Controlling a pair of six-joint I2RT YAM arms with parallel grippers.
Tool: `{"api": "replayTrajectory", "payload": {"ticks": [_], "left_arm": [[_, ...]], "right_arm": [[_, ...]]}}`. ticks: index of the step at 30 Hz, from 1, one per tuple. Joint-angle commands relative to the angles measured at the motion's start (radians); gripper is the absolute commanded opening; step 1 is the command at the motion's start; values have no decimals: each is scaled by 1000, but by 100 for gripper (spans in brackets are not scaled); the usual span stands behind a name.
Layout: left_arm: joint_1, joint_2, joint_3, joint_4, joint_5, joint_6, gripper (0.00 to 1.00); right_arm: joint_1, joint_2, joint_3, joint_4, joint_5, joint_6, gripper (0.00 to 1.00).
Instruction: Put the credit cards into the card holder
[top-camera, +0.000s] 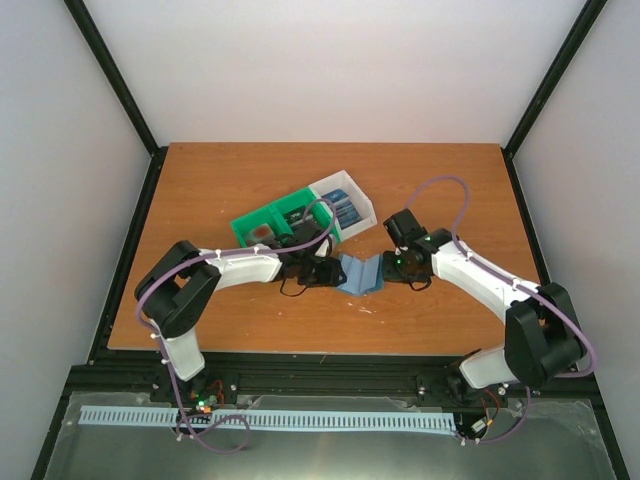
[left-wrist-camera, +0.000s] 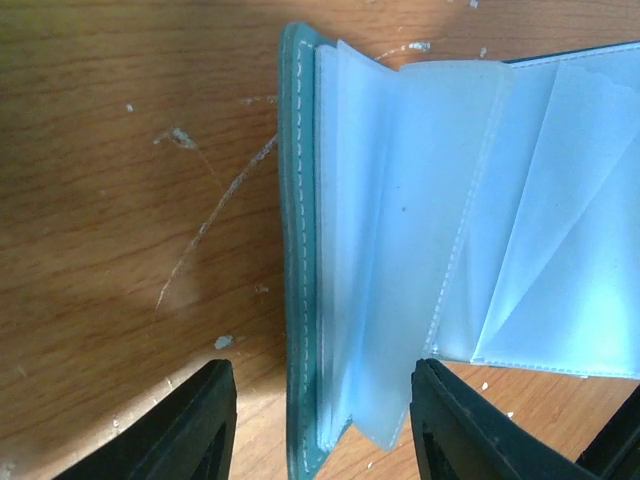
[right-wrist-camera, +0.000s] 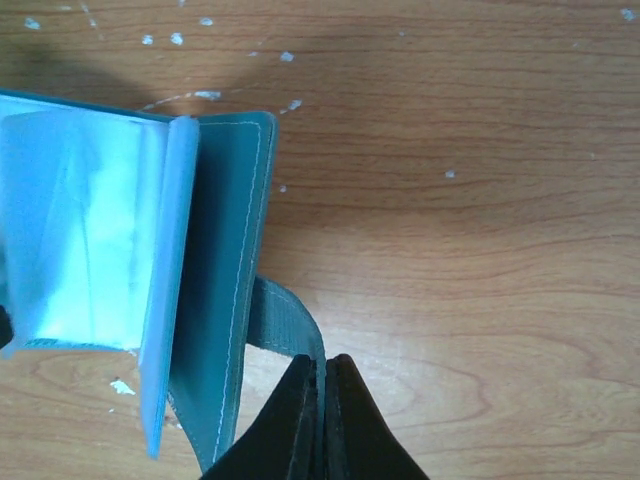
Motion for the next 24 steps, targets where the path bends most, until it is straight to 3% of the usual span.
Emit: {"api": "replayTrajectory", "payload": {"ticks": [1, 5, 14, 24], "left_arm": [[-3, 12, 31, -11, 7, -5, 50], [-3, 32, 52, -18, 23, 3, 49], [-3, 35, 57, -20, 32, 4, 44], [-3, 22, 51, -16, 47, 0, 43]], "right_arm": [[-14, 25, -7, -1, 49, -30, 3], [-18, 42, -11, 2, 76, -37, 8], [-21, 64, 78, -90, 255, -12, 36], [17, 16, 191, -125, 204, 13, 36]]}}
